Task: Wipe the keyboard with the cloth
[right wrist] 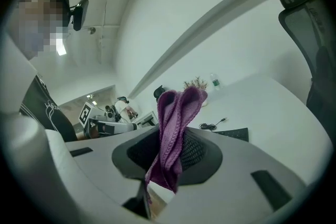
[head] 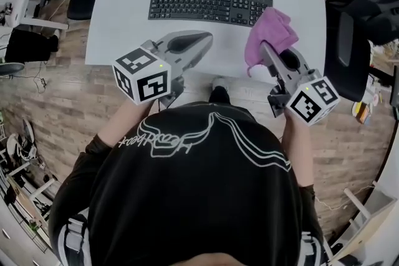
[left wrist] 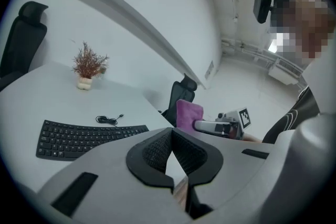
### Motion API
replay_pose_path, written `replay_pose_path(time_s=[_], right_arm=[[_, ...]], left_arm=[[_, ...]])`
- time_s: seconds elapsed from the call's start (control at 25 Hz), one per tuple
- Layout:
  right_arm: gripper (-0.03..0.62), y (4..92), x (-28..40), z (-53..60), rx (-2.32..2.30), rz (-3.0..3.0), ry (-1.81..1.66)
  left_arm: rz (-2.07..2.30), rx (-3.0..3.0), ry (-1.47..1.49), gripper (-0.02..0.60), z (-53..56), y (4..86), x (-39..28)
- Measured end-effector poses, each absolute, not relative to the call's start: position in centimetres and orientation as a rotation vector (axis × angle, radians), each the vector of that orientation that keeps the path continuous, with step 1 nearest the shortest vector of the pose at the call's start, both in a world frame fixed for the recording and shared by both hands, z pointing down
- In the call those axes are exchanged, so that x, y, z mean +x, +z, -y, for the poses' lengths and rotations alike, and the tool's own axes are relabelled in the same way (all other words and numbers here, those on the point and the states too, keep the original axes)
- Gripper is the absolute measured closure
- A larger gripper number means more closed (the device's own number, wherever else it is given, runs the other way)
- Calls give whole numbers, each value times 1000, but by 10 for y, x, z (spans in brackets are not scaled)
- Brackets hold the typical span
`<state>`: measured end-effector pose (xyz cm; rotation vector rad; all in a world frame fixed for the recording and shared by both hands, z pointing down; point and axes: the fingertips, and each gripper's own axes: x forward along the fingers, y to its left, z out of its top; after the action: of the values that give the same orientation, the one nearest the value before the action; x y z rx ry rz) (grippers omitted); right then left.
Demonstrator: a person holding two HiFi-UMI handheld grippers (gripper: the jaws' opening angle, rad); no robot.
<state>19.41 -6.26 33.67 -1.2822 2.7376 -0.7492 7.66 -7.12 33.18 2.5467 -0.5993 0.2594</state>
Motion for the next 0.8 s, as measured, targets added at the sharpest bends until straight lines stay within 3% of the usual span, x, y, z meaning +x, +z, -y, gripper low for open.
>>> replay_pose_path(time_s=[0.44, 0.8], right_arm=[[530, 280, 87, -58, -1234, -2744, -560], [530, 264, 47, -134, -1204, -2777, -523]], left_arm=[[586, 2653, 159, 575, -37, 287, -13], [563, 2701, 68, 575, -101, 260, -44]])
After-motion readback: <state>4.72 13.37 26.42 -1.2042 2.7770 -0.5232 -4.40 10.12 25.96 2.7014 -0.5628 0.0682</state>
